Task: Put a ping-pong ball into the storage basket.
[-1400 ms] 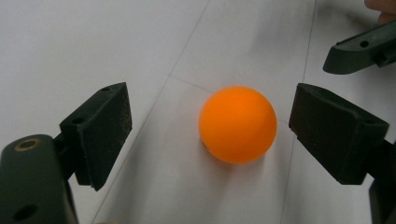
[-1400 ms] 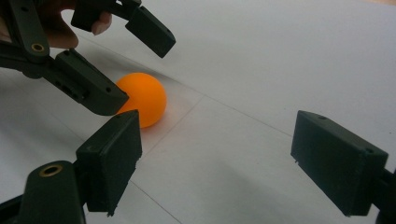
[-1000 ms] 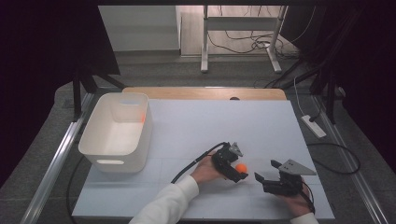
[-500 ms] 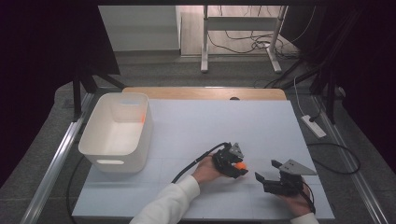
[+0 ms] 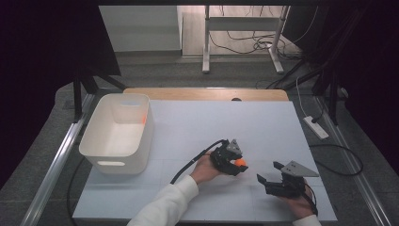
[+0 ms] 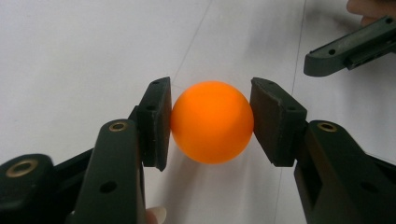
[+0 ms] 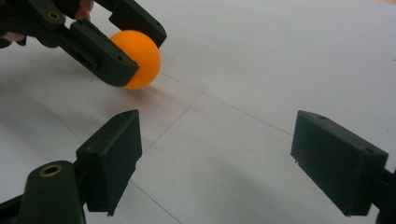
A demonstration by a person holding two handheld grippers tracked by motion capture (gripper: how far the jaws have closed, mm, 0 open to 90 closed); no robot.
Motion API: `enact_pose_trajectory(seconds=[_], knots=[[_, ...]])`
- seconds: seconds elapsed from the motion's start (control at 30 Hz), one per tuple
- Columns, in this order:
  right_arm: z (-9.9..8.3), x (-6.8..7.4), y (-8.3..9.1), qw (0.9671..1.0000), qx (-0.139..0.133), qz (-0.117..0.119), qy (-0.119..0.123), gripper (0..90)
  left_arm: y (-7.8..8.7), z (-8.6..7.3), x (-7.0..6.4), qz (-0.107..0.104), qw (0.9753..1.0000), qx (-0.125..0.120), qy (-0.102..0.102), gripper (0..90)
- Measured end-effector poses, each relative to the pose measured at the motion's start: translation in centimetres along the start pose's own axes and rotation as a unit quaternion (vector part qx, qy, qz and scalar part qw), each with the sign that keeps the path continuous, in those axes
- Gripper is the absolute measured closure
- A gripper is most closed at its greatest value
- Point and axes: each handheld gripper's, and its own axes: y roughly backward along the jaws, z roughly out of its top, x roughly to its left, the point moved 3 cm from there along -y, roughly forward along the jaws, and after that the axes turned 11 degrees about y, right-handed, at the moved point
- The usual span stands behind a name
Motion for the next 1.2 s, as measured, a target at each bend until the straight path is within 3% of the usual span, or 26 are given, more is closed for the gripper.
enact_pose_trajectory(seconds=[0.43, 0.63, 1.2], knots=[[0.0, 0.0, -0.1, 1.0, 0.001, 0.0, 0.002, 16.4, 2.1, 0.1, 0.4, 0.019, 0.9994, -0.026, 0.014, 50.8], [0.0, 0.1, -0.1, 1.0, 0.003, 0.0, 0.004, 16.4, 2.9, 0.3, 0.3, 0.027, 0.9979, -0.053, 0.028, 50.8], [0.0, 0.1, -0.1, 1.0, 0.003, 0.003, 0.003, 16.3, 4.8, 0.5, 0.4, 0.028, 0.9959, -0.08, 0.03, 50.7]])
